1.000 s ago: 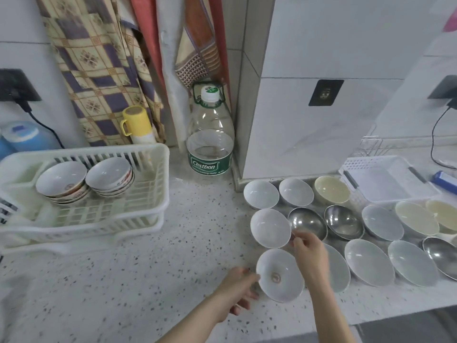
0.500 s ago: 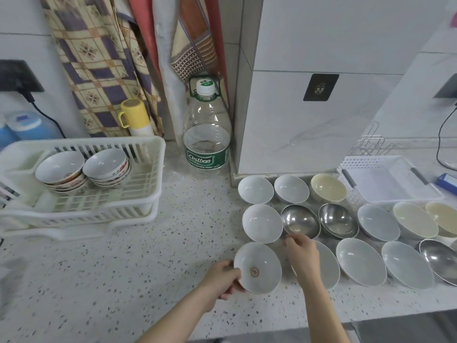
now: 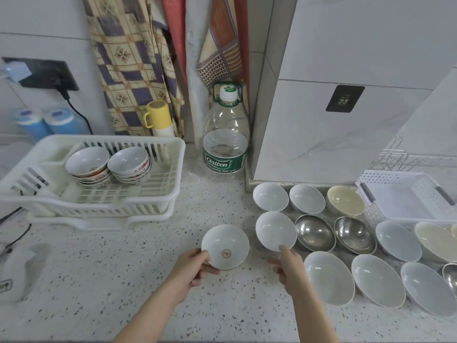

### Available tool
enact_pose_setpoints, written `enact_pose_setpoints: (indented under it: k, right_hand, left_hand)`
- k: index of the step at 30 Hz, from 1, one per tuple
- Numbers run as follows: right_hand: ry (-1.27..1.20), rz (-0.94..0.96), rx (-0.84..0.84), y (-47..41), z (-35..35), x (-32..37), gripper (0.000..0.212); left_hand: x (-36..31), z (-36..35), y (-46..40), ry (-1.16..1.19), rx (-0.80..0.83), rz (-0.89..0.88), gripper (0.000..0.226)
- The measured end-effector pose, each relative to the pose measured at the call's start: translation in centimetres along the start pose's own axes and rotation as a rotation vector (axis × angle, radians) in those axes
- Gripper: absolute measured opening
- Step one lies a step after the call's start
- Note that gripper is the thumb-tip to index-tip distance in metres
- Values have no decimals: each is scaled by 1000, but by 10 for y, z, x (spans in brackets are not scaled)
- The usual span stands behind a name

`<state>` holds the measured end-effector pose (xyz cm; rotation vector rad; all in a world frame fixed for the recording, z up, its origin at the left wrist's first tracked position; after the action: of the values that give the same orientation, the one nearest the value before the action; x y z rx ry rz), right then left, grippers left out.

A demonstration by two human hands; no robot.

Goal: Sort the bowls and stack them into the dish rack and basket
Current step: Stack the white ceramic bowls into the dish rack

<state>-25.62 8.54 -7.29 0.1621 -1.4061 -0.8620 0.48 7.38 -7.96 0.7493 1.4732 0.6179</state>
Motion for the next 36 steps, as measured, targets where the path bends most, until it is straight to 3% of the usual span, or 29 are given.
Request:
enact_pose_setpoints:
  k: [12,21,28,36]
  right_hand:
    - [-184,-27,-148,-5,-23,-4,44]
    - [-198,64,-375,24,-54,-4,27]
    - [-282,250,-426,57,-107,46,24]
    - [-226,570,-276,108,-186,122,15]
  left_hand:
    - [-19,38,5,61,21,-27,27]
    - [-54,84,16,68,91,-94,31]
    - [-101,144,37,103,109,-197,29]
    - [-147,247,61,228,12,-366,14]
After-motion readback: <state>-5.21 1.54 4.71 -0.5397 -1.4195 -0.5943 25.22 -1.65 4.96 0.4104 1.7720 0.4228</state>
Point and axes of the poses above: each hand's wrist, its own y-axis away from the middle knuckle, its own z-axis out of the back of the hand, x = y × z, the point moved 6 cm from there along -y, towards the middle knuckle, and after that the axes turned 8 degrees about z, right-handed, at the moved point
